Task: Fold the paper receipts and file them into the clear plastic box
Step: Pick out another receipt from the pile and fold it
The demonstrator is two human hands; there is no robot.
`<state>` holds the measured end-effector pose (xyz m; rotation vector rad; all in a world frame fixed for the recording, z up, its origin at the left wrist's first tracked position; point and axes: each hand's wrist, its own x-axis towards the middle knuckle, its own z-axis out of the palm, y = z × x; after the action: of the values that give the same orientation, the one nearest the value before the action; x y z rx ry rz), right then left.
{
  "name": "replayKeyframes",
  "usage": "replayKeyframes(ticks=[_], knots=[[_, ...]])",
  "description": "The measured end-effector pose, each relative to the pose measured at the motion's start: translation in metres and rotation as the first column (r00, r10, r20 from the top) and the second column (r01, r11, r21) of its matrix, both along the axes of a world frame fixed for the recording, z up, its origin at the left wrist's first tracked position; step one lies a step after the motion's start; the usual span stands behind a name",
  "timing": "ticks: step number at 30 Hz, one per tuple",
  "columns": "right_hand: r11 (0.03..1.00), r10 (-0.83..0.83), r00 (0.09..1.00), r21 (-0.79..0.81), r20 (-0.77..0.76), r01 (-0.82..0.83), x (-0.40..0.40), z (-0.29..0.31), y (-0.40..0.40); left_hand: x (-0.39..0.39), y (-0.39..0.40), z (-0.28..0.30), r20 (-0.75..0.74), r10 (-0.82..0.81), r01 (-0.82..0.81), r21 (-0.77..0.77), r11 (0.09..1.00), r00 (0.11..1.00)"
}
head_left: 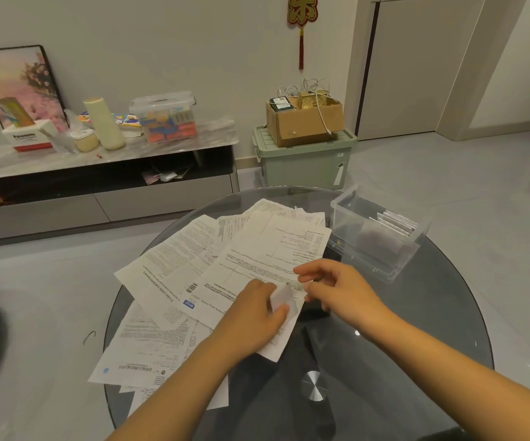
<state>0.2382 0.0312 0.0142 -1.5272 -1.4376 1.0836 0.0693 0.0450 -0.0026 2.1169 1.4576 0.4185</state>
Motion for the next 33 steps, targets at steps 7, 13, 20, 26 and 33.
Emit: replayKeyframes(ticks=[7, 13, 20, 26, 33], knots=[[0.979, 0.151, 0.975, -0.16, 0.16, -0.125, -0.007, -0.019, 0.001, -0.006, 0.007, -0.005, -0.141, 0.116, -0.123, -0.04, 0.992, 0.983], [0.966, 0.257, 0.898, -0.135, 0.357, -0.222, -0.01, -0.023, 0.002, -0.007, 0.008, -0.005, -0.039, 0.205, -0.209, -0.159, 0.965, 0.978], [0.966, 0.255, 0.889, -0.06, 0.379, -0.252, -0.009, -0.019, -0.002, -0.006, 0.011, -0.001, 0.214, 0.361, -0.287, -0.311, 0.906, 0.907], [0.956, 0.09, 0.827, 0.183, 0.555, -0.227, -0.007, -0.01, -0.008, 0.002, 0.013, 0.015, 0.452, 0.495, -0.265, -0.48, 0.836, 0.742], [0.94, -0.154, 0.876, 0.342, 0.457, -0.013, 0.015, 0.013, -0.002, 0.025, 0.023, 0.039, 0.562, 0.361, -0.15, -0.385, 0.91, 0.745]])
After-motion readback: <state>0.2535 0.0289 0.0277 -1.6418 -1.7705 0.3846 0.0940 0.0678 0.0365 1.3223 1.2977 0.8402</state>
